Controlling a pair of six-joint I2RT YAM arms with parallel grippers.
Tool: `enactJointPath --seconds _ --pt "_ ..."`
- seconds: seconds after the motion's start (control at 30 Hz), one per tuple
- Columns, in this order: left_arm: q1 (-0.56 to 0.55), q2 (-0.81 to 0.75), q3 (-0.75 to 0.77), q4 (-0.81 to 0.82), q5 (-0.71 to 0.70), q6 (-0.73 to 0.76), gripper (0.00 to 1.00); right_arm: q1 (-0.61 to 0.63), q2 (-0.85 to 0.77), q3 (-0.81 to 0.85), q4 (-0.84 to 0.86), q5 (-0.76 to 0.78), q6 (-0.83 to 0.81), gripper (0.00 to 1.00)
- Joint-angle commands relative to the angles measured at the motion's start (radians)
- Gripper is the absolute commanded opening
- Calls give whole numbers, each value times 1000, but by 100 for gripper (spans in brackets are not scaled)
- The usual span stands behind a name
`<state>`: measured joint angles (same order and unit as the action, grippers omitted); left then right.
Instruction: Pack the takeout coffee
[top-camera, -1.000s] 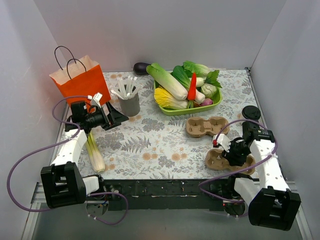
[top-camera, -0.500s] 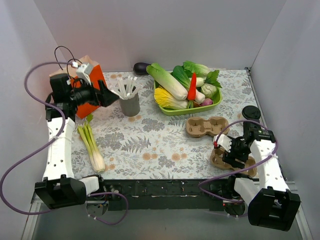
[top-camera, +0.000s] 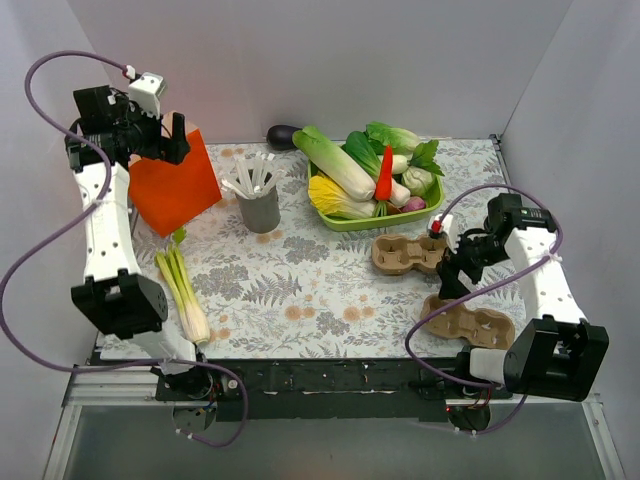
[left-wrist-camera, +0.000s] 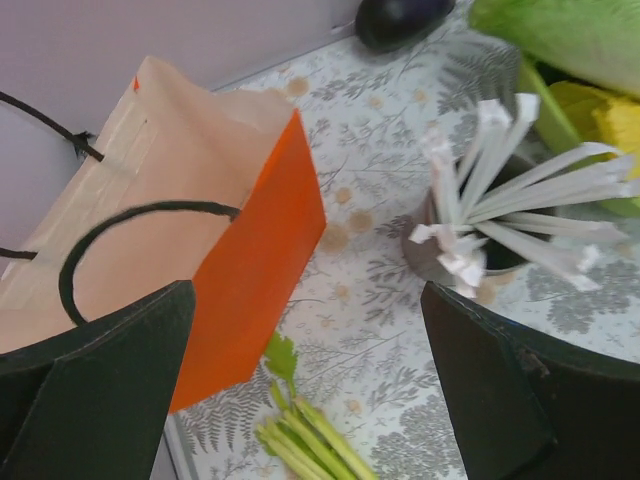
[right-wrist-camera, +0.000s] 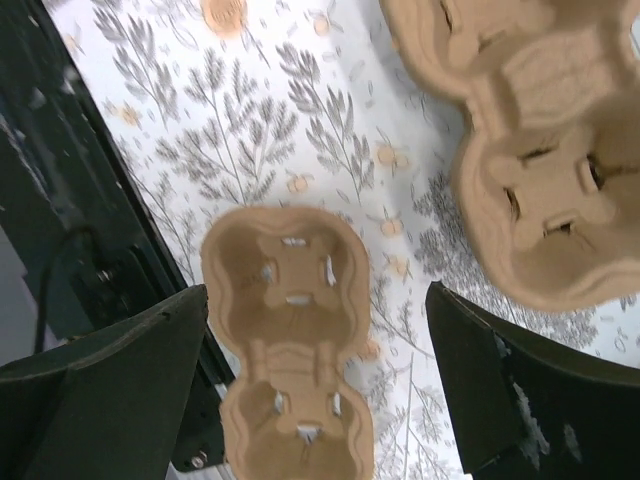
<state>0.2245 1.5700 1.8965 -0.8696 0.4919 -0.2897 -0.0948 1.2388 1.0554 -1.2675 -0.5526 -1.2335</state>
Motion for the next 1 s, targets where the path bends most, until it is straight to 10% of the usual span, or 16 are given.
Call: enactJointPath --seconds 0.0,0.33,0.7,0.97 --pt "30 137 160 -140 -65 179 98 44 4 74 -41 -181 104 98" --pt "47 349 328 -169 -98 323 91 86 -64 34 45 -218 226 98" --pt "47 263 169 -148 -142 362 39 87 -50 48 92 -211 285 98" --pt "45 105 24 -80 -199 386 21 86 -10 100 112 -219 307 98"
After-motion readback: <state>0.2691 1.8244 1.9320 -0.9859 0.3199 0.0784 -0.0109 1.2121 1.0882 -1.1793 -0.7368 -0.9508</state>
